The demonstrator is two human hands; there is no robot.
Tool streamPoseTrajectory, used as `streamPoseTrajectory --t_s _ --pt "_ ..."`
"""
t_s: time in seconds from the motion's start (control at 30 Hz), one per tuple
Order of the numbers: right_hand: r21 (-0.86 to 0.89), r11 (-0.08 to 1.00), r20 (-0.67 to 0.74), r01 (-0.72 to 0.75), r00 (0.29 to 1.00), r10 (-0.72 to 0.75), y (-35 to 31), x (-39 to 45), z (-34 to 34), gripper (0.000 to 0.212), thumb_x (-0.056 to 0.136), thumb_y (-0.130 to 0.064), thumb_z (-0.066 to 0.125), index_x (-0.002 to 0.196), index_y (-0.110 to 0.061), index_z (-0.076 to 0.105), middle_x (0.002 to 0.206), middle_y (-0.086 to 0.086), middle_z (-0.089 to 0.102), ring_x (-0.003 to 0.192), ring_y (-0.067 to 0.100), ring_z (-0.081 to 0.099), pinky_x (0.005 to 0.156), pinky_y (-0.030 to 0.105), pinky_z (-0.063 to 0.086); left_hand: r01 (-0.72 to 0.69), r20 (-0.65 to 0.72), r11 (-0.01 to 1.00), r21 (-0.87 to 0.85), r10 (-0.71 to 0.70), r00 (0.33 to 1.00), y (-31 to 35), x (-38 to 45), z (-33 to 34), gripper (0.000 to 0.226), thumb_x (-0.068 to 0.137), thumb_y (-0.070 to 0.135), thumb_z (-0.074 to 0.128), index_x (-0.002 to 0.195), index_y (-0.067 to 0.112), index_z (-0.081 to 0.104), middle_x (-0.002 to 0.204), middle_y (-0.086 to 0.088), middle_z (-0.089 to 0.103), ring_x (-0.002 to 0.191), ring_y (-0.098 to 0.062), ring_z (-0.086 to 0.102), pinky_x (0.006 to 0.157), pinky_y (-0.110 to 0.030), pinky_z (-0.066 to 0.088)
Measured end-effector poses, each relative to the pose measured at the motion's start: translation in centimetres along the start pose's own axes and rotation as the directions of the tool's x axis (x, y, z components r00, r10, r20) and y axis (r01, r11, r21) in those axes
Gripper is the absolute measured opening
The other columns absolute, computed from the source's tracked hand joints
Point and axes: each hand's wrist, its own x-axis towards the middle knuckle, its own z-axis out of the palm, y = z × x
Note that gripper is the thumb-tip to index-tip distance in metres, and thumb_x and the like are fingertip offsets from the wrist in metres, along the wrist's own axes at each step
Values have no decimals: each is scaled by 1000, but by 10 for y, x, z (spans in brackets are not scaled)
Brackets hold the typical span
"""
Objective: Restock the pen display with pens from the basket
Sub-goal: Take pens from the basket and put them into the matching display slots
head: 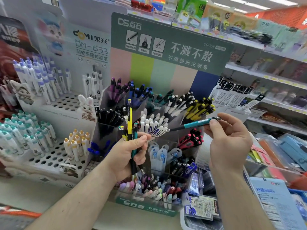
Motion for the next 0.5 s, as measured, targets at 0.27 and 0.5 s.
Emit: streamPoseTrajectory --t_s 0.27,0.5 --pt "-46 992 139 119 984 -112 -2 -17 48 23 88 -1 71 92 -24 69 83 4 72 79 25 71 75 36 60 -72 -132 997 -9 71 989 21 -22 -25 15 83 10 59 75 11 71 63 -4 50 37 -10 34 40 -19 29" --pt "-71 955 78 288 956 -283 -13 -5 83 14 88 -8 69 98 -17 69 81 -9 68 70 4 64 72 27 57 -96 -153 995 -10 94 984 39 -29 -32 11 78 12 63 74 14 73 63 -2 50 38 -9 33 41 -21 24"
